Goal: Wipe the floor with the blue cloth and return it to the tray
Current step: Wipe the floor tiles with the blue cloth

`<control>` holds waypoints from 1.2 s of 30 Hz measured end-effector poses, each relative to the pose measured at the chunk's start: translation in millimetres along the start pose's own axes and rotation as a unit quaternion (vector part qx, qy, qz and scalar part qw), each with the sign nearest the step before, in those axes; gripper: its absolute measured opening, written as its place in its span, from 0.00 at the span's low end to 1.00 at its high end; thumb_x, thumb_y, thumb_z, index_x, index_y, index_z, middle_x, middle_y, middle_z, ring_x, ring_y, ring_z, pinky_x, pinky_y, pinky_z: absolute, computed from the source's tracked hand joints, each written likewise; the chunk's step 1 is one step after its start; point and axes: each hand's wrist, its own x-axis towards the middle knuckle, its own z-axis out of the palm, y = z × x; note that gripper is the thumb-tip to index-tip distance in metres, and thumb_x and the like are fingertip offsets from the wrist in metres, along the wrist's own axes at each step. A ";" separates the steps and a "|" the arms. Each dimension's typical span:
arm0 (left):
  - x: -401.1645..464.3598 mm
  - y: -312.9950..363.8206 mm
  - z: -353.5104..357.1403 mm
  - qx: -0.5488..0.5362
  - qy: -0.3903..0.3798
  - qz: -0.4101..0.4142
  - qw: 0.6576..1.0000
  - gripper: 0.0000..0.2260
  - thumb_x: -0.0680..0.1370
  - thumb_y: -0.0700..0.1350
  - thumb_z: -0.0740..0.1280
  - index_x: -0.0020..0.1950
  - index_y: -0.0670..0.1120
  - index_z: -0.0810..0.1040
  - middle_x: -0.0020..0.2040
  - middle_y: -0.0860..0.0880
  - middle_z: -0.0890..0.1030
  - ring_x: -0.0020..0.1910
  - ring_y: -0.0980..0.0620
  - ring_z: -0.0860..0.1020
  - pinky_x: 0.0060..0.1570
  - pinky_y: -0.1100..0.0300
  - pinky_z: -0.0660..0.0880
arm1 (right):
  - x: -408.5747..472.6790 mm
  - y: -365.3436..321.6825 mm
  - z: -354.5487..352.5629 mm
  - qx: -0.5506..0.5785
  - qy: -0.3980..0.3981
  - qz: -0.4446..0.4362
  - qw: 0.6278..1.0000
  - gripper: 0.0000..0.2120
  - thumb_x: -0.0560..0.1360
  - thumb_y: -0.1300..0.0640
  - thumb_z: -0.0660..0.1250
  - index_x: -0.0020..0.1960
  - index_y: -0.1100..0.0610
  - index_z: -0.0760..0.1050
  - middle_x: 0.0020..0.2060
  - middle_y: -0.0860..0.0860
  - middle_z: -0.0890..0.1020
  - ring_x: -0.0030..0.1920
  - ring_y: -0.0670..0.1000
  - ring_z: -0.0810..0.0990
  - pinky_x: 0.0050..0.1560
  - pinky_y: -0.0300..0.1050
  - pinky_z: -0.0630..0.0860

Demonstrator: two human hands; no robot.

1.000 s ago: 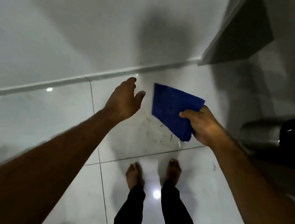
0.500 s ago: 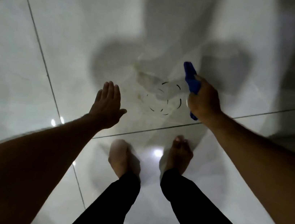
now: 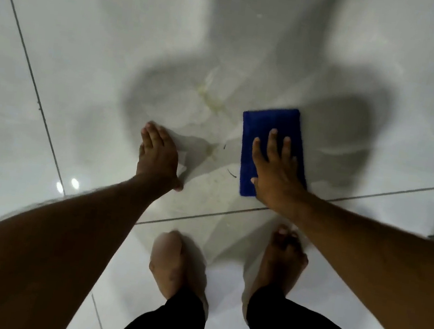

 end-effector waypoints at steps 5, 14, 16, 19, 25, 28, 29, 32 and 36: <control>2.0 -5.4 4.3 0.006 0.008 0.010 1.000 0.67 0.58 0.51 0.83 0.73 0.31 0.34 0.75 0.28 0.37 0.75 0.29 0.39 0.74 0.40 0.50 | 59.1 19.2 -34.3 -0.006 0.067 0.058 0.996 0.46 0.73 0.55 0.72 0.78 0.50 0.43 0.78 0.60 0.40 0.75 0.69 0.41 0.70 0.72 0.53; -2.1 -16.5 7.1 -0.009 0.015 0.051 0.999 0.66 0.60 0.54 0.82 0.74 0.33 0.33 0.75 0.30 0.35 0.75 0.31 0.36 0.75 0.41 0.47 | -57.1 -16.8 72.6 -0.024 0.010 -0.008 1.000 0.43 0.75 0.51 0.66 0.77 0.50 0.38 0.78 0.57 0.38 0.75 0.69 0.37 0.72 0.72 0.50; -3.4 -21.2 8.6 -0.004 0.019 0.066 0.998 0.66 0.61 0.55 0.81 0.74 0.34 0.33 0.76 0.31 0.34 0.75 0.33 0.35 0.75 0.42 0.47 | -27.6 -9.4 57.4 -0.047 0.030 -0.070 0.996 0.45 0.75 0.54 0.66 0.76 0.48 0.36 0.78 0.55 0.37 0.75 0.68 0.36 0.71 0.72 0.47; -6.2 -27.0 8.0 0.013 0.033 0.075 0.997 0.66 0.61 0.59 0.80 0.75 0.34 0.35 0.76 0.31 0.36 0.75 0.33 0.37 0.76 0.42 0.47 | 27.3 12.4 13.0 -0.049 0.085 -0.061 0.993 0.48 0.72 0.58 0.69 0.77 0.50 0.37 0.79 0.55 0.41 0.76 0.67 0.40 0.71 0.71 0.49; -5.8 -30.5 5.7 0.035 0.052 0.087 0.994 0.65 0.60 0.64 0.77 0.76 0.33 0.37 0.77 0.31 0.39 0.76 0.33 0.39 0.76 0.42 0.46 | -6.4 8.5 21.3 0.048 0.099 0.083 0.990 0.48 0.72 0.56 0.71 0.78 0.58 0.41 0.78 0.59 0.42 0.76 0.65 0.42 0.73 0.67 0.54; -5.1 -31.7 7.8 0.025 0.044 0.089 0.995 0.66 0.60 0.63 0.78 0.75 0.34 0.36 0.77 0.31 0.38 0.76 0.33 0.38 0.76 0.42 0.47 | -32.6 -14.4 42.3 0.042 0.049 0.077 0.995 0.41 0.76 0.51 0.66 0.78 0.59 0.43 0.78 0.58 0.41 0.76 0.66 0.40 0.74 0.67 0.52; -4.3 -32.3 9.8 0.024 0.044 0.091 0.995 0.66 0.60 0.63 0.78 0.75 0.34 0.36 0.77 0.31 0.38 0.76 0.33 0.38 0.76 0.42 0.47 | -26.3 -19.8 40.0 0.046 0.054 0.081 0.994 0.38 0.78 0.50 0.63 0.78 0.59 0.44 0.79 0.59 0.41 0.76 0.67 0.40 0.74 0.67 0.50; -0.6 -37.4 16.2 0.021 0.049 0.097 0.994 0.66 0.60 0.63 0.78 0.75 0.35 0.35 0.77 0.32 0.37 0.76 0.34 0.37 0.75 0.43 0.45 | 30.4 -36.3 12.3 0.048 0.110 0.076 0.990 0.31 0.80 0.51 0.58 0.77 0.60 0.49 0.79 0.58 0.45 0.76 0.67 0.42 0.72 0.69 0.49; -0.5 -42.8 14.4 0.032 0.070 0.103 0.992 0.66 0.60 0.66 0.76 0.76 0.37 0.34 0.77 0.34 0.37 0.76 0.36 0.36 0.74 0.45 0.42 | 113.4 -73.4 -30.7 -0.018 0.126 -0.039 0.991 0.33 0.76 0.60 0.63 0.77 0.58 0.51 0.79 0.56 0.47 0.76 0.67 0.43 0.72 0.70 0.47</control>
